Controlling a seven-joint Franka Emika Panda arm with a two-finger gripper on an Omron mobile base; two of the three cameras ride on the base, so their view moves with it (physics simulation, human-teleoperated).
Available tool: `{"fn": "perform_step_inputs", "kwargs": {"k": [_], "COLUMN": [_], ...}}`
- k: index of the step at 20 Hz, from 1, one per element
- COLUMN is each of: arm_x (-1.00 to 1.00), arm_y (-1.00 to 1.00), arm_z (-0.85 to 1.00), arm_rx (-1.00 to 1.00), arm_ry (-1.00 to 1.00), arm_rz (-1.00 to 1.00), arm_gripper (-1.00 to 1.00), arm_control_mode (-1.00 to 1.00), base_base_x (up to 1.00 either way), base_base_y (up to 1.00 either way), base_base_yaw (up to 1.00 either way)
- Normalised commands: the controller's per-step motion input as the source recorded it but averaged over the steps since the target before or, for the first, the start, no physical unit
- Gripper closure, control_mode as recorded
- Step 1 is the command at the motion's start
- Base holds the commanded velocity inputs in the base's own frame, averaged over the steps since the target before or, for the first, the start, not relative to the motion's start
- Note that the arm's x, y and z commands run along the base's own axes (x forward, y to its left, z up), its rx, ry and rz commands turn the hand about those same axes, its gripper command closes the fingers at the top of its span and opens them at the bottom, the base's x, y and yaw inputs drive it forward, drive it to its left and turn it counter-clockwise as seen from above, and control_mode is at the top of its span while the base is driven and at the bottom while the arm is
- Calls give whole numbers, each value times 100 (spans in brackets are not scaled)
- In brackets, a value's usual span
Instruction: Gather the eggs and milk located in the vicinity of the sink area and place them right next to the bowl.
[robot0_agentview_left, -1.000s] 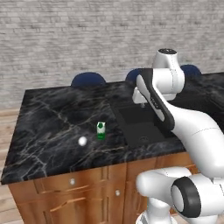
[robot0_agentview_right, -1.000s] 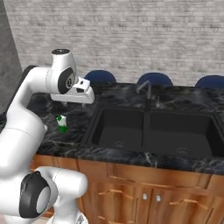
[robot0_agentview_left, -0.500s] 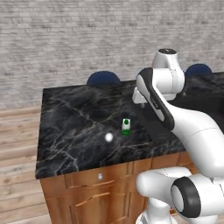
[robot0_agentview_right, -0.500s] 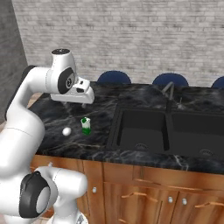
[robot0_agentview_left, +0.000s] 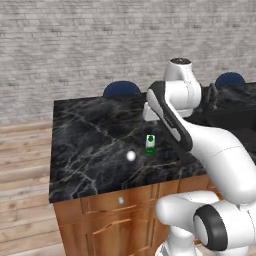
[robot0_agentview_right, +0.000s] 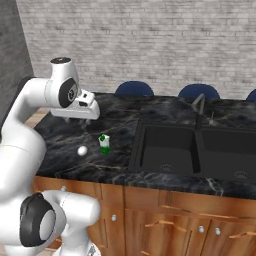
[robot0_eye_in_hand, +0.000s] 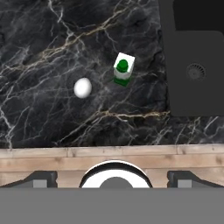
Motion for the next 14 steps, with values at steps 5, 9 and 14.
{"fn": "perform_step_inputs", "kwargs": {"k": [5, 9, 14], "arm_x": [0, 0, 0], "arm_y": [36, 34, 15], "arm_z": [-25, -36, -36], "arm_rx": [0, 0, 0], "arm_ry": [3, 2, 0], "arm_rz": [0, 0, -1], "arm_gripper": [-100, -100, -100], "arm_control_mode": [-100, -100, -100], "base_base_x": [0, 0, 0], "base_base_y": [0, 0, 0], "base_base_yaw": [0, 0, 0]}}
